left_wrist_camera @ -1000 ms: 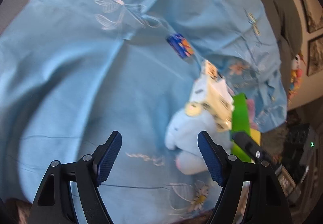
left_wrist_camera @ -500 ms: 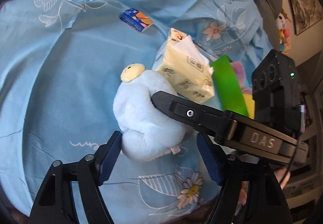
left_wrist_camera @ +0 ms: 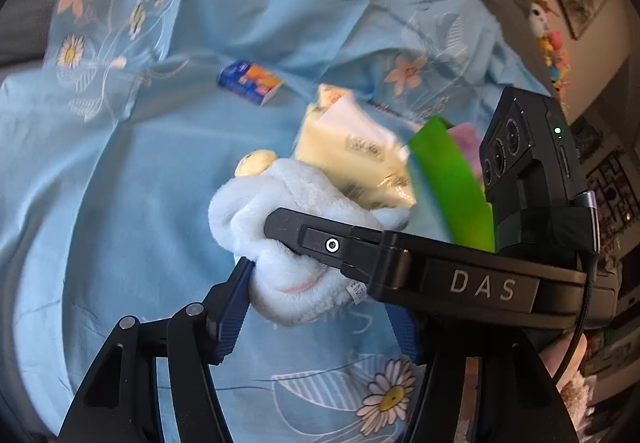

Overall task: Organize soft objects
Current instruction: 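Carry the plush elephant with the right gripper into the green box, then open the right gripper to release the elephant in the box, then move the right tool back to the blue Tempo tissue pack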

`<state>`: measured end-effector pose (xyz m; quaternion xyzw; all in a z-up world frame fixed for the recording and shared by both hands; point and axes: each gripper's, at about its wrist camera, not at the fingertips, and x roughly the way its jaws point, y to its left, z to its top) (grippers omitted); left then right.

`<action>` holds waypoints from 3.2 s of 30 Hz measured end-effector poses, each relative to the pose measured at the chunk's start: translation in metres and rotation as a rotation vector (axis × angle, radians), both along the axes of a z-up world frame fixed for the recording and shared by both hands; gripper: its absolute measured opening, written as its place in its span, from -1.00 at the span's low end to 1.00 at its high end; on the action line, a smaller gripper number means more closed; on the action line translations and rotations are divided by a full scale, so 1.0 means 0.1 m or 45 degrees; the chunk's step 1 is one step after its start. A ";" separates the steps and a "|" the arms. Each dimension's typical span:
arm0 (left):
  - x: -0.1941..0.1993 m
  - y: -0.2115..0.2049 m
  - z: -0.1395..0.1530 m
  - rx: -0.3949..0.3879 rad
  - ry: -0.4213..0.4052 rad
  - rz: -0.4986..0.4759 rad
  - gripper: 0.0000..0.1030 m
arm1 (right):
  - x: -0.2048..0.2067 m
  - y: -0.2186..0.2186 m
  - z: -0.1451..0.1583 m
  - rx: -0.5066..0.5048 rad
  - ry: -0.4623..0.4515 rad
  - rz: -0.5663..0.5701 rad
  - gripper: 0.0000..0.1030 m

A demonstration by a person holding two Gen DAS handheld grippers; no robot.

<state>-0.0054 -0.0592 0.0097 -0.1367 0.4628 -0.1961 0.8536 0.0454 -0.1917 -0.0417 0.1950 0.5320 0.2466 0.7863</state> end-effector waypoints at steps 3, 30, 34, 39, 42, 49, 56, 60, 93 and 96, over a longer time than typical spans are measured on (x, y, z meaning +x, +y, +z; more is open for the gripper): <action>-0.06 -0.17 0.22 0.004 -0.114 -0.046 0.23 | -0.08 -0.14 0.22 0.028 -0.071 -0.034 0.18; 1.04 -2.59 0.71 -0.159 -0.330 -0.614 0.23 | 0.14 -2.63 1.19 -0.025 -0.390 -0.801 0.19; 1.18 -2.87 0.54 -0.153 -0.274 -0.676 0.23 | 0.16 -2.90 1.05 -0.038 -0.361 -0.896 0.19; 1.26 -3.13 0.32 -0.133 -0.218 -0.710 0.23 | 0.18 -3.16 0.81 -0.008 -0.304 -0.979 0.18; 1.31 -3.22 0.17 -0.111 -0.146 -0.709 0.23 | 0.20 -3.25 0.69 -0.052 -0.249 -1.023 0.18; 1.32 -3.20 -0.01 -0.057 -0.060 -0.638 0.23 | 0.29 -3.30 0.47 -0.167 -0.166 -1.066 0.18; 1.21 -2.98 0.17 -0.087 -0.084 -0.589 0.23 | 0.20 -3.20 0.60 -0.233 -0.200 -1.065 0.40; 1.16 -2.80 0.31 -0.097 -0.086 -0.540 0.39 | 0.02 -3.14 0.77 -0.287 -0.301 -1.111 0.77; 0.76 0.93 -0.47 0.157 0.137 0.572 0.64 | 0.83 -0.48 0.96 -0.529 -0.350 -0.249 0.98; 0.75 0.97 -0.50 0.213 0.190 0.588 0.64 | 1.22 -0.03 0.75 -0.575 -0.280 -0.121 0.95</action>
